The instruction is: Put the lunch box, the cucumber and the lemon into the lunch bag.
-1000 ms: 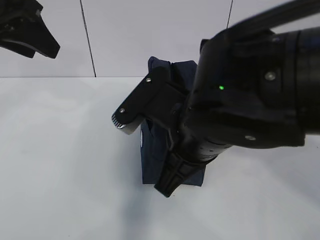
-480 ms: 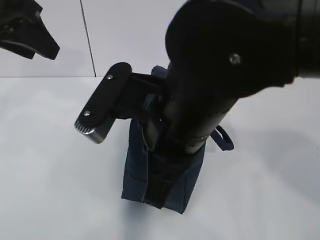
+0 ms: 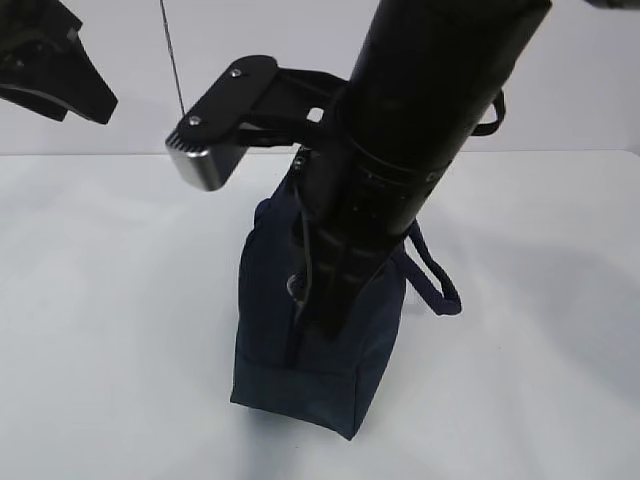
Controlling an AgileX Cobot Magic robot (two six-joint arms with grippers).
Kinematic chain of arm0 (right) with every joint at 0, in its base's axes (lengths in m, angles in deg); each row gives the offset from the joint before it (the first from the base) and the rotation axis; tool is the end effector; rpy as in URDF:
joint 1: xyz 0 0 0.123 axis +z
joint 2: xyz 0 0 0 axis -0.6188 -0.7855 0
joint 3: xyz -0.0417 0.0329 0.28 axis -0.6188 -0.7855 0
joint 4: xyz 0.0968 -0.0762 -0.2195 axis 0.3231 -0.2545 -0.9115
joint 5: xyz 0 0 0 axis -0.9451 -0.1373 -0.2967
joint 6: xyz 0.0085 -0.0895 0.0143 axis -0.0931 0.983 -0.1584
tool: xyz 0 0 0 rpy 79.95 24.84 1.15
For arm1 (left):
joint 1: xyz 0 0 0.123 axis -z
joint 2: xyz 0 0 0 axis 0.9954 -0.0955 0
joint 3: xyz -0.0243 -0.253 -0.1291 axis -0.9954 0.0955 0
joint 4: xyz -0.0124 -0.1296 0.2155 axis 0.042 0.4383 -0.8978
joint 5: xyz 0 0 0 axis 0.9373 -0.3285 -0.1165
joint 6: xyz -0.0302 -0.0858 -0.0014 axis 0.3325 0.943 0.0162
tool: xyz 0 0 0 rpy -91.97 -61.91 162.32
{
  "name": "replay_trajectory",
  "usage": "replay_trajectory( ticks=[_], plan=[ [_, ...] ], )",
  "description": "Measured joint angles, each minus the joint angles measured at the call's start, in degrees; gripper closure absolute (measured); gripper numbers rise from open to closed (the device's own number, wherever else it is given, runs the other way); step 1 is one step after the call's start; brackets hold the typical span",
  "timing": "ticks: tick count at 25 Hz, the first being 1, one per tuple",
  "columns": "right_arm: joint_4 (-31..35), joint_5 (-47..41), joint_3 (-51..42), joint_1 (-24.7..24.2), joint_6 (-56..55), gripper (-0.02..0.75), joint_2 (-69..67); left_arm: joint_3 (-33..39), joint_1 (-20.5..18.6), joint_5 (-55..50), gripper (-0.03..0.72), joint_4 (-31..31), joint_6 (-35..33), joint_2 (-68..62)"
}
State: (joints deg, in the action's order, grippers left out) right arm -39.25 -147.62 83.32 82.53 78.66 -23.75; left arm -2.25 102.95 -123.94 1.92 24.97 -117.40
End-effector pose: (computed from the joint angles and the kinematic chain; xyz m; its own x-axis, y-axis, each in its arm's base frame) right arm 0.2396 0.2478 0.3099 -0.2539 -0.9093 -0.3297 -0.9555 0.2888 -0.0607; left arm 0.2790 -0.1172 0.3612 -0.7838 0.2706 -0.5589 0.4466 0.8710 -0.2046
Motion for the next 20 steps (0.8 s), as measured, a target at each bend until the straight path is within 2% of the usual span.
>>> replay_trajectory(
  ticks=[6, 20],
  plan=[
    [9.7, -4.5, 5.4, -5.0, 7.3, 0.730, -3.1, 0.0, 0.0, -0.1, 0.319, 0.0, -0.9, 0.0],
    [19.3, -5.8, 10.2, -11.5, 13.1, 0.730, -7.8, 0.0, 0.0, -0.4, 0.319, -0.1, -2.4, 0.0]
  ],
)
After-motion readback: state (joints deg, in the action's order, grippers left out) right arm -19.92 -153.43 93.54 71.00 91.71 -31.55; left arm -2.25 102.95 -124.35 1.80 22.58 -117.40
